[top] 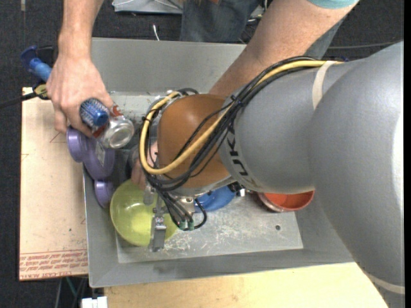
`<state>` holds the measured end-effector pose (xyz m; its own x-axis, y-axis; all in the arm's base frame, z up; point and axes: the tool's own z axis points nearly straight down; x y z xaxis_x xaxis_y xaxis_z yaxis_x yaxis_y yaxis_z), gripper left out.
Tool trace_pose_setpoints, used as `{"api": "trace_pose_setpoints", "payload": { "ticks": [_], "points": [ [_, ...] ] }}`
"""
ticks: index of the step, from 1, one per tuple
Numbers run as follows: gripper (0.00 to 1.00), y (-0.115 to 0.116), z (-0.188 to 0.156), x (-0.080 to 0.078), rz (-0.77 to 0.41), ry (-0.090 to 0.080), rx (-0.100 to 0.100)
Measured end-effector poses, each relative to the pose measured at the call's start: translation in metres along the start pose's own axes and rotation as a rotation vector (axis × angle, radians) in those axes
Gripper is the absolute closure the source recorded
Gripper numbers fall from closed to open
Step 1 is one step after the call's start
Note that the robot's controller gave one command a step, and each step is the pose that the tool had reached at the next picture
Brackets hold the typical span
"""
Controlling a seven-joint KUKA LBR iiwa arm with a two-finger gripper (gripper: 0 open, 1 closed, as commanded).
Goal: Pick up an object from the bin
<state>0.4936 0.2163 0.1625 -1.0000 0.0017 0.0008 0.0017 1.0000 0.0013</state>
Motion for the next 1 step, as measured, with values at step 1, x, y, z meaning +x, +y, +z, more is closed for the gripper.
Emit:
{"api": "trace_pose_setpoints", "payload": {
  "ticks": [1],
  "points": [
    [0.00, -0.0004, 0.0000, -0.0002, 0.000, 0.000, 0.001]
  ]
}}
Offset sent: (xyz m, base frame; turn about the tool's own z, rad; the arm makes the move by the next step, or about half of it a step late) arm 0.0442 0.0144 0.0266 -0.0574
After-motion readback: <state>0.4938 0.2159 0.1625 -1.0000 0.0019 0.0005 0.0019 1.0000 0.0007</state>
